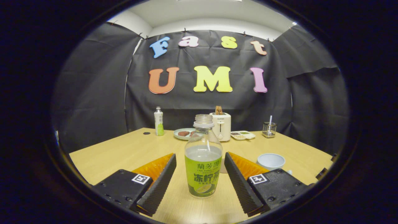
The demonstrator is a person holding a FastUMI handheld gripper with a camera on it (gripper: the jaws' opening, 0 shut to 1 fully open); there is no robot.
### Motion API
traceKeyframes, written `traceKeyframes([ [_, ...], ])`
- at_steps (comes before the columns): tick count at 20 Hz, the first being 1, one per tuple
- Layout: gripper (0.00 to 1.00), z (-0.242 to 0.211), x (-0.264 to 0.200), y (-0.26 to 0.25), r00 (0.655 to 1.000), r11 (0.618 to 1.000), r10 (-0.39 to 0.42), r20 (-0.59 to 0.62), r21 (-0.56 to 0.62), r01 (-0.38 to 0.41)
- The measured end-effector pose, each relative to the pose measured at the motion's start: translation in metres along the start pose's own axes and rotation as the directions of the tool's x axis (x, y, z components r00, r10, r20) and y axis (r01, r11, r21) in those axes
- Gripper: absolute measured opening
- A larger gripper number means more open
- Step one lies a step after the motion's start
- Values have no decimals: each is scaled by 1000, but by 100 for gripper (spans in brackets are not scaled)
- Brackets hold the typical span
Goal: Take the bottle from table, then pour the juice into the cup, finally place the bottle on the coaster
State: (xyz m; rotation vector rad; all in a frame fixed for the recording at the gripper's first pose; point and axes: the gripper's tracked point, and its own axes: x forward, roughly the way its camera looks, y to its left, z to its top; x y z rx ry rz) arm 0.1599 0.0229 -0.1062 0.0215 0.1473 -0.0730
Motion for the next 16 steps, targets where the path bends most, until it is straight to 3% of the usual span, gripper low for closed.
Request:
traceKeyframes([
  [7,100,-3,27,-8,996,996,-85,-21,-34,85],
  [8,99,-6,30,-6,996,997,-79,-41,-25,78],
  [11,83,-5,25,2,998,1000,-27,-53,-1,27],
  [16,82,-5,19,4,995,998,29,-97,49,-24],
])
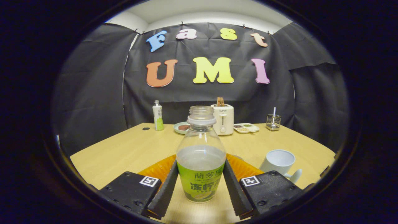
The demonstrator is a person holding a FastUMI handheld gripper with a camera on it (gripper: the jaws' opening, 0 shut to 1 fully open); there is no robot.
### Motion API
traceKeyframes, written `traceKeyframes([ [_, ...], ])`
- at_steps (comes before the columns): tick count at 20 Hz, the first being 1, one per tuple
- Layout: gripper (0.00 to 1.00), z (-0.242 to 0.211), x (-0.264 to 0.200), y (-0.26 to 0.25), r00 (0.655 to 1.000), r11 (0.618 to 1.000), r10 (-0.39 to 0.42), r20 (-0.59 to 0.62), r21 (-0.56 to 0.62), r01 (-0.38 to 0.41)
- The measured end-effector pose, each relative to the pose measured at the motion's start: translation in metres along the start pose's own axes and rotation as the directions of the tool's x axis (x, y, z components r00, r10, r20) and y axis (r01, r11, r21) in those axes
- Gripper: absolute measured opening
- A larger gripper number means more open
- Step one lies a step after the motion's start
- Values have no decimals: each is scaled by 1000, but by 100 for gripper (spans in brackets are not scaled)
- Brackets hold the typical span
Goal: Take the bottle from table, then pour the juice into the cup, finally place the bottle on the coaster
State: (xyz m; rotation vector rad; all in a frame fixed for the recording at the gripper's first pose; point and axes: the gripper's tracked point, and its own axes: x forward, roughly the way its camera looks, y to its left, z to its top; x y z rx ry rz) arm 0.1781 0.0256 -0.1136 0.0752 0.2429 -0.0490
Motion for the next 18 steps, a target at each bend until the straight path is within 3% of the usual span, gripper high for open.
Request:
traceKeyframes([
  [9,81,20,-15,10,993,978,117,11,173,-117],
  [13,81,17,-14,15,992,982,116,-56,154,-106],
  [18,81,19,-5,28,983,949,174,-54,275,-153],
])
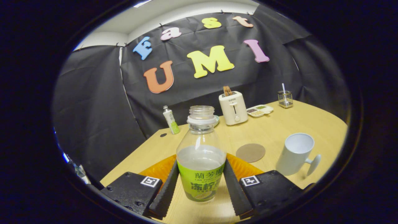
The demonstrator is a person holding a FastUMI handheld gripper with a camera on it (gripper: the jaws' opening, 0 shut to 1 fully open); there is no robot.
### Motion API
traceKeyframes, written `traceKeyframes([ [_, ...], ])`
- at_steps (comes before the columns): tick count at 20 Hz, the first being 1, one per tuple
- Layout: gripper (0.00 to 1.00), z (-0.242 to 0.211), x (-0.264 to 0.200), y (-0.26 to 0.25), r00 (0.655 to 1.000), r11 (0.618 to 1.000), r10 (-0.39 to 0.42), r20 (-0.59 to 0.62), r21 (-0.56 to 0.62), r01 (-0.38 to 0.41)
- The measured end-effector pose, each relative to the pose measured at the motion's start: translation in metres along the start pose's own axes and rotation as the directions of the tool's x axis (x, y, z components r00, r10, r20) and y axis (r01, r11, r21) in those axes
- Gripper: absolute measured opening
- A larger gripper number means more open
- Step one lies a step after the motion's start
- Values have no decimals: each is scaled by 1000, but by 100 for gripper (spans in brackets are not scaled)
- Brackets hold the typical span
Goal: Take the bottle from table, then pour the juice into the cup, finally place the bottle on the coaster
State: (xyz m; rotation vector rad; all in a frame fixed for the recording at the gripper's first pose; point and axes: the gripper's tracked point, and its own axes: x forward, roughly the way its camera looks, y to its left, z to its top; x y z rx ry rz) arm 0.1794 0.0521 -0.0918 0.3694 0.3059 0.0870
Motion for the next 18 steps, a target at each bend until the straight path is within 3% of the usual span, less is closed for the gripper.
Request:
traceKeyframes([
  [5,80,11,-5,-18,999,992,-15,52,125,9],
  [8,80,22,-8,-19,994,972,25,104,228,-49],
  [13,80,42,-16,-23,984,923,54,169,368,-113],
  [18,80,64,-27,-34,968,841,76,238,506,-190],
])
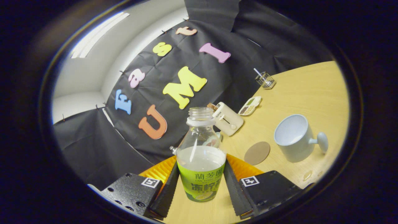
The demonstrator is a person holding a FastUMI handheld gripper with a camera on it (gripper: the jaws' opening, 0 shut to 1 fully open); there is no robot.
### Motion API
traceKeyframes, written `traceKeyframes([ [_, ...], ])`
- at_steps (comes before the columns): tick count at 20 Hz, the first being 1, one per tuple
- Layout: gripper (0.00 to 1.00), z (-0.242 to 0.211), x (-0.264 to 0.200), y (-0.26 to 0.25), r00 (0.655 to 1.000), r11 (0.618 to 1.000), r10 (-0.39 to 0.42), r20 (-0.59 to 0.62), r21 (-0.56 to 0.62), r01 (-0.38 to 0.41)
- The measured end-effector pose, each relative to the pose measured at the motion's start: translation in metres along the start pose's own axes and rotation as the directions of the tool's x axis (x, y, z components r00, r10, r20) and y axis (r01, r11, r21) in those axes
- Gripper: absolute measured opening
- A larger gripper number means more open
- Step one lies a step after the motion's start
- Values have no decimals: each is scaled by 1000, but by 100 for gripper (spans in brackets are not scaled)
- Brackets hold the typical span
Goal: Take the bottle from table, then pour the juice into the cup, finally place the bottle on the coaster
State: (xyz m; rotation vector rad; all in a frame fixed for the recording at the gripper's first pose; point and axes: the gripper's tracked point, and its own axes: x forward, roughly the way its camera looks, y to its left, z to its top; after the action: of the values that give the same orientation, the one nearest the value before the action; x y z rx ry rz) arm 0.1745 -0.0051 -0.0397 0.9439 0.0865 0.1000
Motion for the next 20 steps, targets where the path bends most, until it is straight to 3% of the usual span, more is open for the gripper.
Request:
traceKeyframes([
  [5,80,22,-6,-5,998,984,32,50,172,-40],
  [10,80,19,-5,-6,998,960,64,-1,275,-61],
  [16,79,23,-5,1,990,886,138,8,446,-127],
  [20,80,30,-5,-4,989,854,147,6,504,-130],
])
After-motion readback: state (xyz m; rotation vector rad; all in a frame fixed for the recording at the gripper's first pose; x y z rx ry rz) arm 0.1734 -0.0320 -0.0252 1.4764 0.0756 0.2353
